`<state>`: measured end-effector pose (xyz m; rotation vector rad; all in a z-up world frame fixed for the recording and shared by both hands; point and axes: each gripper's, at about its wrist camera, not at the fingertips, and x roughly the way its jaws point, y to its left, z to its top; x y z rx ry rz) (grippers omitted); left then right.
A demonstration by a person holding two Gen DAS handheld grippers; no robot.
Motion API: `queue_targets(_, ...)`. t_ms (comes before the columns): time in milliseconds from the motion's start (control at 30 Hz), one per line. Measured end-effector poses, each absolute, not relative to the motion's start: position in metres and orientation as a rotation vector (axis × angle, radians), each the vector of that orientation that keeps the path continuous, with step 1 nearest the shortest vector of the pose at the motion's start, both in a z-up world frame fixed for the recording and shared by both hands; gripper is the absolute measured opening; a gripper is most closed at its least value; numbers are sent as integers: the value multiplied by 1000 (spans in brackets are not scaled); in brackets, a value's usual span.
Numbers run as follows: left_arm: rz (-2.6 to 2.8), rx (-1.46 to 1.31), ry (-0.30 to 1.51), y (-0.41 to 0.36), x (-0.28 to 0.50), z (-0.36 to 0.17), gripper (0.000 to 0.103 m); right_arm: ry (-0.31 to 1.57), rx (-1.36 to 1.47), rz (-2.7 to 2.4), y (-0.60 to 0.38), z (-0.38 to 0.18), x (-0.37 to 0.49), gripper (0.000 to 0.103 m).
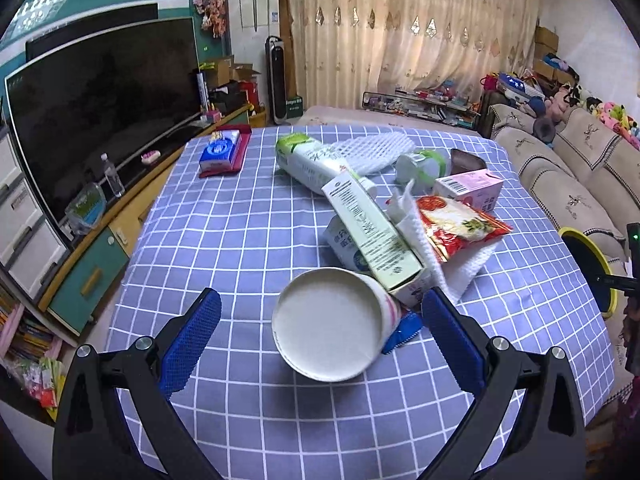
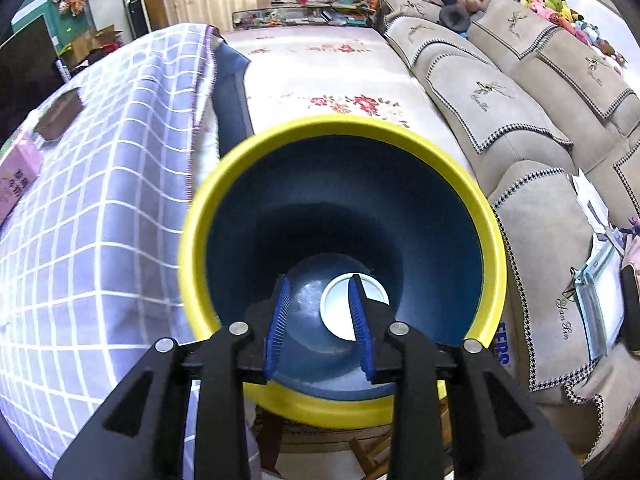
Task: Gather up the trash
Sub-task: 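Grasp the white paper cup with pink dot with the left gripper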
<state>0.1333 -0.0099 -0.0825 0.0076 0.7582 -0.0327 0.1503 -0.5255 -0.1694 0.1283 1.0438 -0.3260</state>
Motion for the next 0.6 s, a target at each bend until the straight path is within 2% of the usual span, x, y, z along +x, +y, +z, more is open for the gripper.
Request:
queue_targets(433, -118, 2, 791, 1, 155, -106, 97, 1045, 117, -283, -513, -171, 154, 36)
queue_targets(533, -127, 6, 786, 0, 156, -106, 90, 1048, 116, -275, -510, -173, 154, 37)
queue_targets(600, -136, -3, 793, 1, 156, -106, 78, 1050, 115, -270, -509, -174, 154, 37)
